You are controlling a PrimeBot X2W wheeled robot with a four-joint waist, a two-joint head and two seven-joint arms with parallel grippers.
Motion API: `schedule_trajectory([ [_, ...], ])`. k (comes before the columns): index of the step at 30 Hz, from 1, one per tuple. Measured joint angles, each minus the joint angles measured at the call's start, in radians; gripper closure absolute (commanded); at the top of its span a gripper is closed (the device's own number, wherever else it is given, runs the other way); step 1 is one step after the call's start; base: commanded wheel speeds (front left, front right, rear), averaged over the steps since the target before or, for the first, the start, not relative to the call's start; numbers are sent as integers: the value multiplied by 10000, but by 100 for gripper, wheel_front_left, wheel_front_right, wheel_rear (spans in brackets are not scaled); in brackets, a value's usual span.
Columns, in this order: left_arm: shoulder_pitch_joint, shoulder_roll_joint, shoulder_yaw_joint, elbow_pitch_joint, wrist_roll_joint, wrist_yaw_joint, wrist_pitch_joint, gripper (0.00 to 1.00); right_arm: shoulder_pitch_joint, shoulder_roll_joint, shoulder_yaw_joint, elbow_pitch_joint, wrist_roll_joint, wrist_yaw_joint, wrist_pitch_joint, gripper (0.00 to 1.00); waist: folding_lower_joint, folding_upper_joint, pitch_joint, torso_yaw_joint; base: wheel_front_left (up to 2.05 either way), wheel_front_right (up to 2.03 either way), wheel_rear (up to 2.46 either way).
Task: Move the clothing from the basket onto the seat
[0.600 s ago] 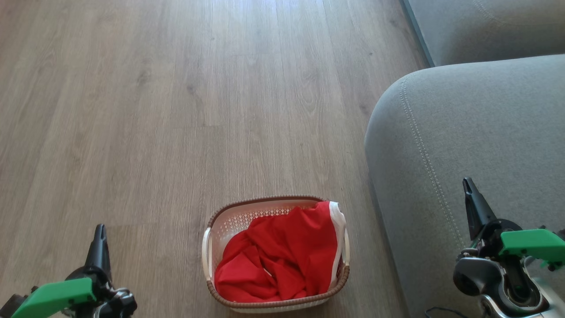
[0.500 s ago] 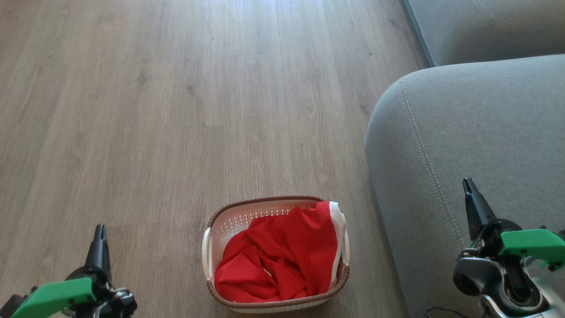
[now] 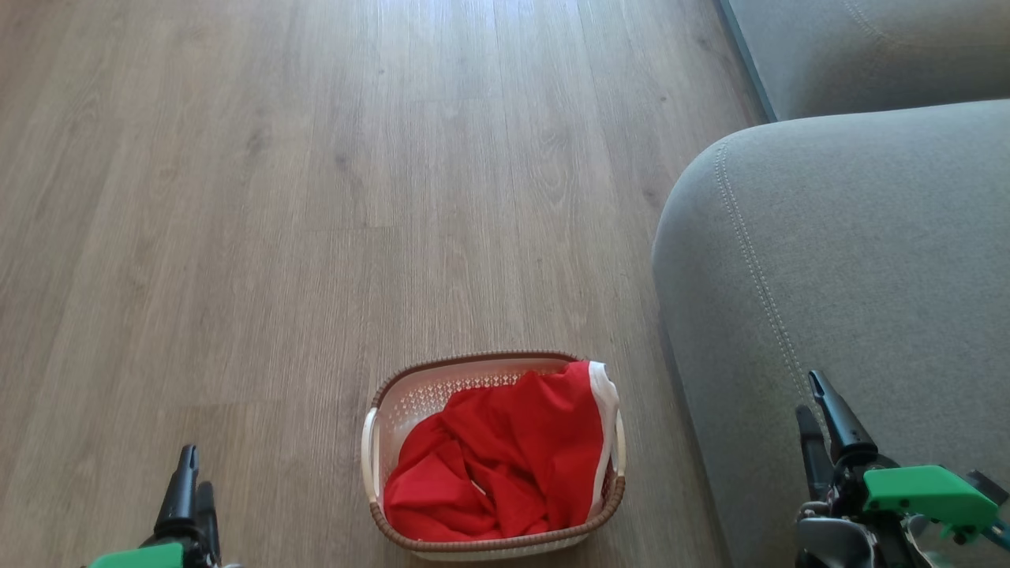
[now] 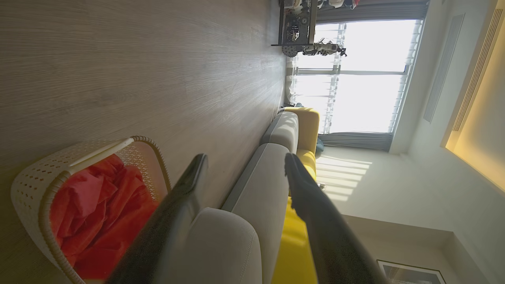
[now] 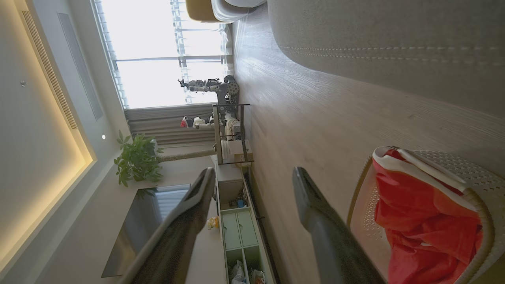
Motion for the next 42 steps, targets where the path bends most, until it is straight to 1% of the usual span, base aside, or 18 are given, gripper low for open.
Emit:
schedule_trajectory([
  [8,12,0,-186,-240,155,15,-230,0,-3,228,-138,-8,-485,0,-2,0,0,0,-49,8,0,0,0],
  [11,31,0,-201,-291,311,98,-316,0,-2,263,-247,-13,-736,0,-2,0,0,0,-68,13,0,0,0],
  [19,65,0,-301,-602,1110,263,-539,0,-2,426,-554,-100,-1586,0,-2,0,0,0,-114,35,0,0,0],
  [25,70,0,-522,-773,2050,349,-696,0,0,571,-692,-268,-2456,0,-4,0,0,0,-144,50,0,0,0],
  [28,71,2,-569,-899,2516,439,-792,0,2,600,-750,-389,-3037,0,-4,0,0,0,-157,58,0,0,0],
  [33,72,2,-765,-966,3315,456,-936,0,10,721,-886,-616,-3979,0,-4,0,0,0,-181,72,0,0,0],
  [35,72,2,-853,-1016,3685,539,-974,0,12,765,-940,-700,-4395,0,-4,0,0,0,-189,76,0,0,0],
  [36,72,2,-853,-1016,3685,539,-974,0,12,765,-940,-700,-4395,0,-4,0,0,0,-189,76,0,0,0],
  [42,80,4,-965,-1135,4861,568,-1160,0,71,890,-1020,-832,-5534,0,-6,0,0,0,-215,90,0,0,0],
])
